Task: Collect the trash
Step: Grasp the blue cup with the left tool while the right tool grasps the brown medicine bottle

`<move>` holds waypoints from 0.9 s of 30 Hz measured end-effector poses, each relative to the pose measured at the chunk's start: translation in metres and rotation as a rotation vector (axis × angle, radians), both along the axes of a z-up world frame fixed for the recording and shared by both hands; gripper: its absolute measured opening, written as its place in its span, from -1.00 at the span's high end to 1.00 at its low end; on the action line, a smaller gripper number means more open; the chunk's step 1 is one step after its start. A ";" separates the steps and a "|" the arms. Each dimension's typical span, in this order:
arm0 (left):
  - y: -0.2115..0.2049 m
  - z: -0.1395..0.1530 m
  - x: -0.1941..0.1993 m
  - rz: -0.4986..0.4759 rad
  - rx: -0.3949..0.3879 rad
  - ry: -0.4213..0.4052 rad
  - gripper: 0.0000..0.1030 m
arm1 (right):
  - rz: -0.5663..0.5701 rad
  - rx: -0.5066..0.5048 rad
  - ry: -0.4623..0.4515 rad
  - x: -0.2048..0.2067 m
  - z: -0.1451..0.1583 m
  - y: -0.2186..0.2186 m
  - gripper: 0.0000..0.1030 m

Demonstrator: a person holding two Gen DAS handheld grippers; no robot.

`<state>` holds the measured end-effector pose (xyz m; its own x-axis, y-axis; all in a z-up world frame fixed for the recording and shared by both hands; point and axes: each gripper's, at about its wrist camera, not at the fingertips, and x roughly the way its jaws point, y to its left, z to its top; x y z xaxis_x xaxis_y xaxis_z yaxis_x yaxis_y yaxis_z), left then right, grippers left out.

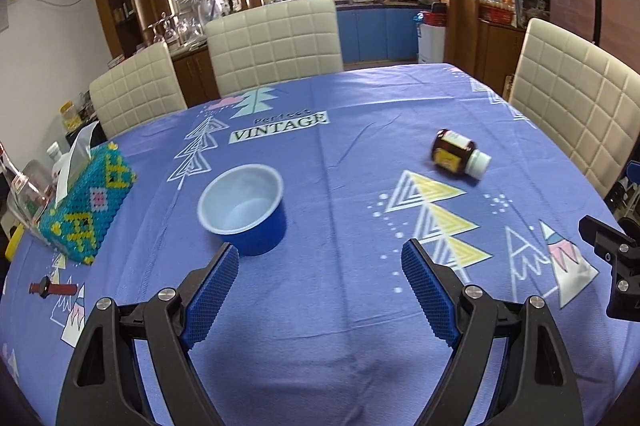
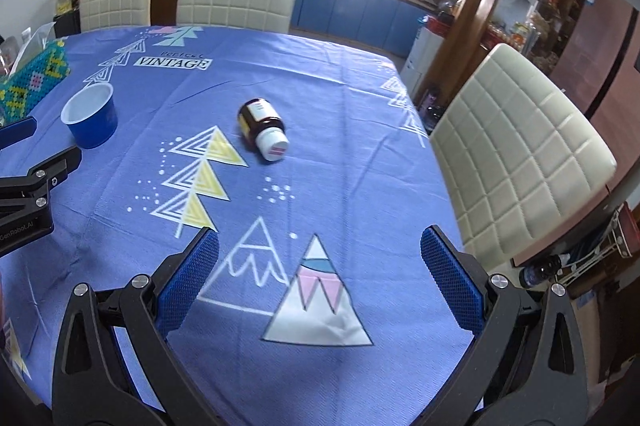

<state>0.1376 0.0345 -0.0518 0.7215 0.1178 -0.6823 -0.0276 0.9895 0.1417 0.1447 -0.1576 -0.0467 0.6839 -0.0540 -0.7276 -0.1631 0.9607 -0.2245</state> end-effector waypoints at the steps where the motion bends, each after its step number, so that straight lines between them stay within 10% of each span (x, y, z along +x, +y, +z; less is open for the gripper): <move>1: 0.005 -0.002 0.002 0.008 -0.001 0.005 -0.58 | 0.007 -0.002 0.003 0.003 -0.001 0.005 -0.93; 27: 0.078 -0.062 0.103 0.064 -0.019 0.155 -0.58 | 0.035 -0.053 0.160 0.124 -0.066 0.070 -0.93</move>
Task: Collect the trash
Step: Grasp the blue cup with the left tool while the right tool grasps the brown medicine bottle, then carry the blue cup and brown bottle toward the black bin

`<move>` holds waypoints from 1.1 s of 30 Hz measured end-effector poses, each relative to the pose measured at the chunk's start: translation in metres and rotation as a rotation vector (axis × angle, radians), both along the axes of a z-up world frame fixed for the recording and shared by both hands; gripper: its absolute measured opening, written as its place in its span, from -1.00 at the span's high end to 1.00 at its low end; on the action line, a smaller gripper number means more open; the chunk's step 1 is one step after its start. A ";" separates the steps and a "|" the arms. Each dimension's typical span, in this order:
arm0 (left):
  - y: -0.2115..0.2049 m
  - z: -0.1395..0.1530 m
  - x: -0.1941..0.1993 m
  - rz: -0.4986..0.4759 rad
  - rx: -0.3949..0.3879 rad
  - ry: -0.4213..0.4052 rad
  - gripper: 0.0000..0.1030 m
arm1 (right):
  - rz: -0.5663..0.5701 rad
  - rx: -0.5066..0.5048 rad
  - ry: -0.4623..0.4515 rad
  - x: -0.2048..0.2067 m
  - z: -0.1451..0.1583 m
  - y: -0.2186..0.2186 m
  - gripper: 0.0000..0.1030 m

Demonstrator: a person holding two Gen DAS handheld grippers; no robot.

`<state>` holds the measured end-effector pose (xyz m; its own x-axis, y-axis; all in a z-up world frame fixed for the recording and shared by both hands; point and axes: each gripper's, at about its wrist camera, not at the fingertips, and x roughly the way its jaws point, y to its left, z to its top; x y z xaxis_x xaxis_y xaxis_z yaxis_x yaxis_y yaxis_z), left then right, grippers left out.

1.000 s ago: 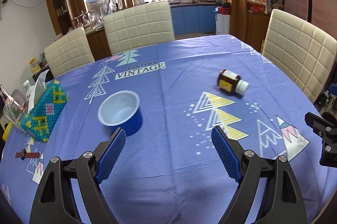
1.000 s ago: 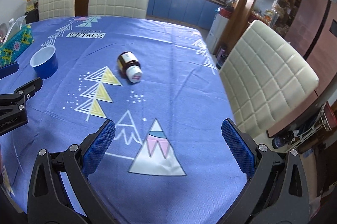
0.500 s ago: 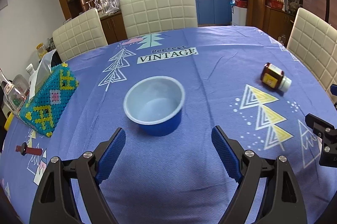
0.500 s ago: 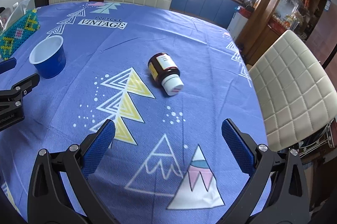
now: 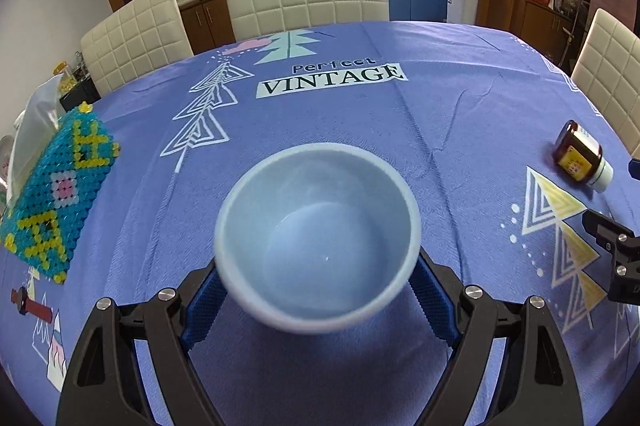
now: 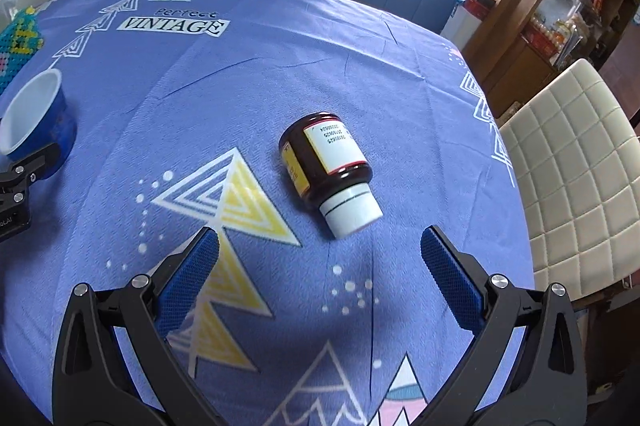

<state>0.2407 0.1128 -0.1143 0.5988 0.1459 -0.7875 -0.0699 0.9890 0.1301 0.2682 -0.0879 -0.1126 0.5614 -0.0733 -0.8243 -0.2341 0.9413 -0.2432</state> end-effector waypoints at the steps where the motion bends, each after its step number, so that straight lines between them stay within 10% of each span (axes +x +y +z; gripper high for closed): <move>1: 0.000 -0.002 0.003 -0.001 0.003 0.002 -0.58 | -0.004 0.000 0.006 0.004 -0.003 -0.001 -0.93; 11: 0.003 -0.011 0.014 -0.012 -0.010 0.013 -0.58 | 0.002 0.003 0.014 0.023 -0.015 -0.001 -0.79; 19: 0.000 -0.011 0.011 -0.016 0.000 0.015 -0.58 | 0.055 0.128 0.062 0.022 -0.013 -0.007 0.40; 33: -0.025 -0.001 -0.016 -0.072 0.062 -0.017 -0.44 | 0.087 0.043 0.011 -0.012 -0.005 -0.008 0.40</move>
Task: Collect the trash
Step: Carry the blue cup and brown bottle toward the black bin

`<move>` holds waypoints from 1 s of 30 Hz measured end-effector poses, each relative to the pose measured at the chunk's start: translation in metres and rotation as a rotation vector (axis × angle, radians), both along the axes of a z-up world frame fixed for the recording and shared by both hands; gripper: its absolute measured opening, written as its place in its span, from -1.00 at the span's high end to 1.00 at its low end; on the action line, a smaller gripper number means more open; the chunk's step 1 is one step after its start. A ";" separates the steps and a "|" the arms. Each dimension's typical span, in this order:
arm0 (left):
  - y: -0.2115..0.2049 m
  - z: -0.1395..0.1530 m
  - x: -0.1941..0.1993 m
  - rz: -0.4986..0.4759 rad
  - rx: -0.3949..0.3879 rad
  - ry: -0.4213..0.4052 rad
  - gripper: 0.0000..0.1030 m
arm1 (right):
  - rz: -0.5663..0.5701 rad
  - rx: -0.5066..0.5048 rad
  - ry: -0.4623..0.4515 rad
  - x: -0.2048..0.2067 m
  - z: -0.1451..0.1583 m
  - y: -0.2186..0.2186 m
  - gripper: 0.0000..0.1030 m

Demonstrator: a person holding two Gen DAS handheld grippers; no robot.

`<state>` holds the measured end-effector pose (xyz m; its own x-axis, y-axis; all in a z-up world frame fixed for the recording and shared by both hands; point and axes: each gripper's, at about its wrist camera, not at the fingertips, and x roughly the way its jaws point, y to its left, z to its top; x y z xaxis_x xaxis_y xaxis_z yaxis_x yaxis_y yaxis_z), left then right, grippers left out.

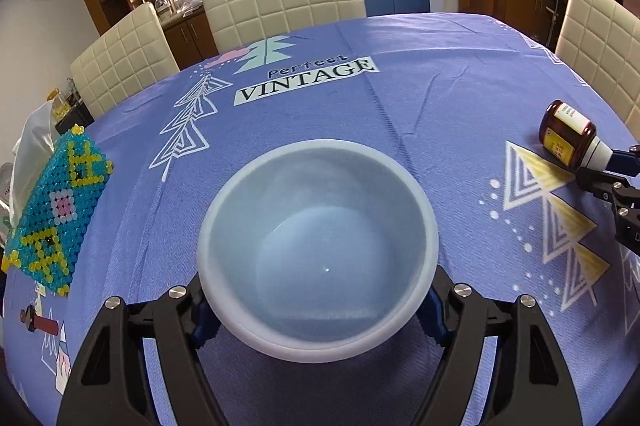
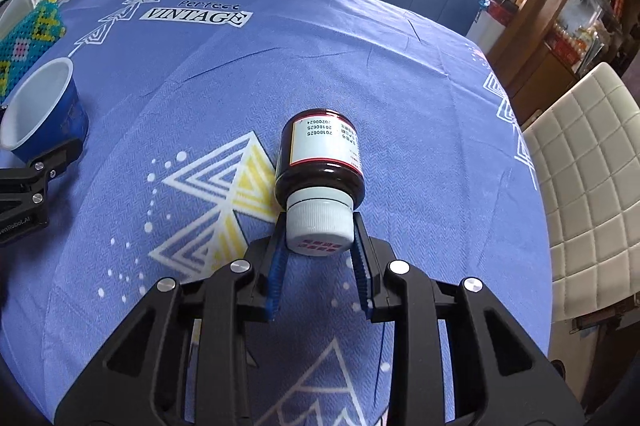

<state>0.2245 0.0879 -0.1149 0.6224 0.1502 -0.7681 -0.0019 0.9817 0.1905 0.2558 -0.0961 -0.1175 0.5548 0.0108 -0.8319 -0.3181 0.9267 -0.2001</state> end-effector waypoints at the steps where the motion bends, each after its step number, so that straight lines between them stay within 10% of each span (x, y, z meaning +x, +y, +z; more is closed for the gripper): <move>1: -0.003 0.002 -0.004 -0.005 0.001 -0.005 -0.44 | 0.000 -0.001 -0.001 -0.003 0.001 -0.001 0.40; 30: -0.121 0.061 -0.107 -0.218 0.073 -0.132 -0.44 | -0.128 0.016 -0.102 -0.135 0.047 -0.117 0.40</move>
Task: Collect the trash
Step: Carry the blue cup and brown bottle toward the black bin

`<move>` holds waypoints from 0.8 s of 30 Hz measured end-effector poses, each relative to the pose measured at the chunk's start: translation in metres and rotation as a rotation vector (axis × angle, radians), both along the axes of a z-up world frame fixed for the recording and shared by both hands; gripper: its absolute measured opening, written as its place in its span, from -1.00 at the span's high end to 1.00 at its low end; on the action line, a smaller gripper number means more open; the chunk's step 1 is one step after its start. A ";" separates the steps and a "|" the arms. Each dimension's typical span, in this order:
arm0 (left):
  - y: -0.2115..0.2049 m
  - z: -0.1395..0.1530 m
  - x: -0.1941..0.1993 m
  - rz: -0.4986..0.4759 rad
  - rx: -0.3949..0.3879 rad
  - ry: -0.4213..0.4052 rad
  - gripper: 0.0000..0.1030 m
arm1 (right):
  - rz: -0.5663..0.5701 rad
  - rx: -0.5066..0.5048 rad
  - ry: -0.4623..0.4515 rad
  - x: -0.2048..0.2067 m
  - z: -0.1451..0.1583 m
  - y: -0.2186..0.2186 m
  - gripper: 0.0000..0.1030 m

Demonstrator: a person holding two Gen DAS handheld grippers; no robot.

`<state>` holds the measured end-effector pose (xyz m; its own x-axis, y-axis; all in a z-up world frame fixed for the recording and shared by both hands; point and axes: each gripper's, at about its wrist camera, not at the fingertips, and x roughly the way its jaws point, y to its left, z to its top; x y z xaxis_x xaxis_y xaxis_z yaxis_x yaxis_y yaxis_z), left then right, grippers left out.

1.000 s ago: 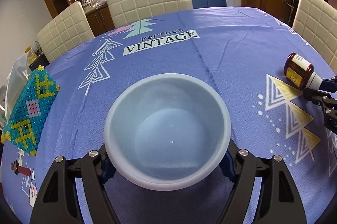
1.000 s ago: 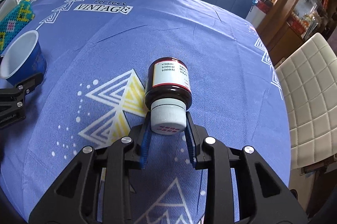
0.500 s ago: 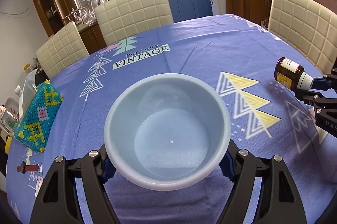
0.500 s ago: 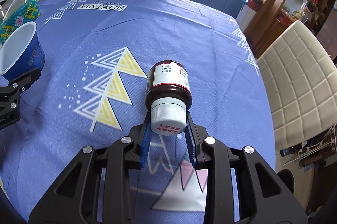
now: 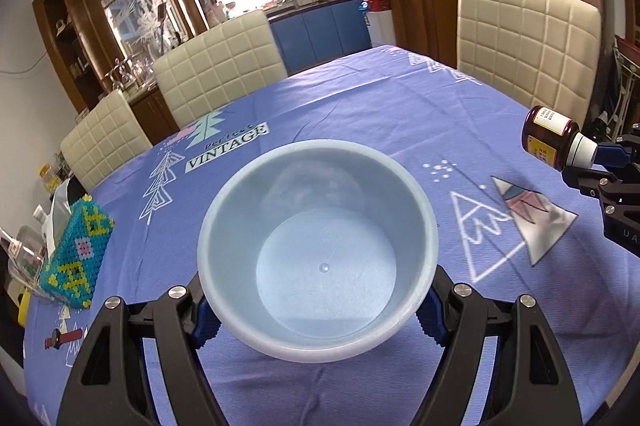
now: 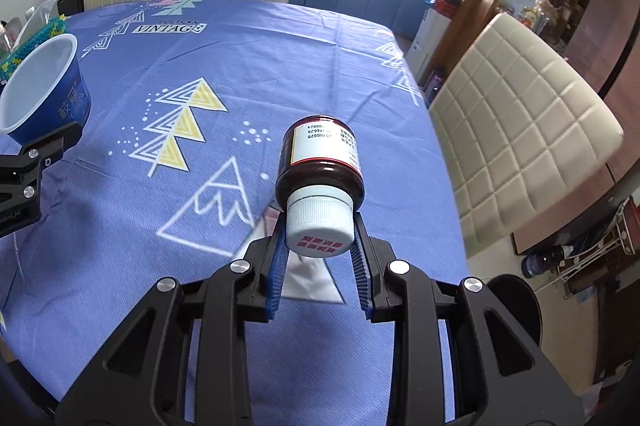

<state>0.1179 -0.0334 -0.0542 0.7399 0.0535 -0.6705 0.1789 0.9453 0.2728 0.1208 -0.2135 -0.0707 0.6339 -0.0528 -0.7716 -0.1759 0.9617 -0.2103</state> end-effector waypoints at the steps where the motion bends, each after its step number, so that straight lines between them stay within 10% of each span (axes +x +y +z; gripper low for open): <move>1: -0.005 0.001 -0.002 -0.008 0.002 -0.003 -0.44 | -0.007 0.001 -0.003 -0.004 0.001 -0.006 0.40; 24: -0.136 0.012 -0.020 -0.186 0.064 -0.019 -0.44 | -0.121 0.005 -0.039 -0.058 0.002 -0.118 0.39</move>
